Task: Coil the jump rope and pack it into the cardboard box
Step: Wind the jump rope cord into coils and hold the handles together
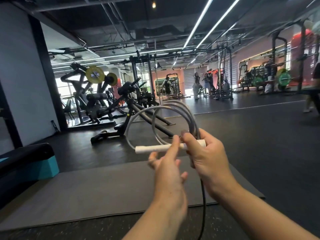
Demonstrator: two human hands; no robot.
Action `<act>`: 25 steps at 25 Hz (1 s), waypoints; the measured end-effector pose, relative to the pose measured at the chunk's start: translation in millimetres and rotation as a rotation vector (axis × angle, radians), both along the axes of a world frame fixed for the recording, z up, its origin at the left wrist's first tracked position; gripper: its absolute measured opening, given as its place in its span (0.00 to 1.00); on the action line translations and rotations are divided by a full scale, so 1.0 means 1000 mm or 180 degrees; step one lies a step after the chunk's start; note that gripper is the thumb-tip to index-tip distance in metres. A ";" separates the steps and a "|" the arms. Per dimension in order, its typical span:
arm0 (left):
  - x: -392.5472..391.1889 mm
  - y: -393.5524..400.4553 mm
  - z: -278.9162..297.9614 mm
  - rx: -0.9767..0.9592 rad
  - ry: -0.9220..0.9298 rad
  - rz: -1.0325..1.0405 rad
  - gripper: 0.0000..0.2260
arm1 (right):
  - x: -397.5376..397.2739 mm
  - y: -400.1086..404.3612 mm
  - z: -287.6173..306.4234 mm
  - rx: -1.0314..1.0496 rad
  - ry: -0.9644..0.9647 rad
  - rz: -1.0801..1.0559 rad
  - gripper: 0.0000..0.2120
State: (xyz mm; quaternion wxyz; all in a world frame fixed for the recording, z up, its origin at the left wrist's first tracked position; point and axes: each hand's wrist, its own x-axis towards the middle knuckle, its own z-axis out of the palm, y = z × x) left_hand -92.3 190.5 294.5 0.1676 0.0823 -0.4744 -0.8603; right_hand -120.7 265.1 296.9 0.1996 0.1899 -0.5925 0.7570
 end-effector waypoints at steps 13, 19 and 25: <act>-0.020 -0.068 0.063 -0.5456 0.1464 -0.0456 0.15 | 0.002 0.053 0.045 0.2577 0.0061 0.0296 0.19; -0.018 -0.063 0.049 -0.3354 0.0896 -0.1440 0.16 | -0.001 0.052 0.040 0.2128 -0.0060 0.0366 0.20; -0.009 -0.045 0.084 -0.4661 0.0451 -0.1691 0.24 | 0.004 0.045 0.039 0.2645 0.0354 0.0803 0.22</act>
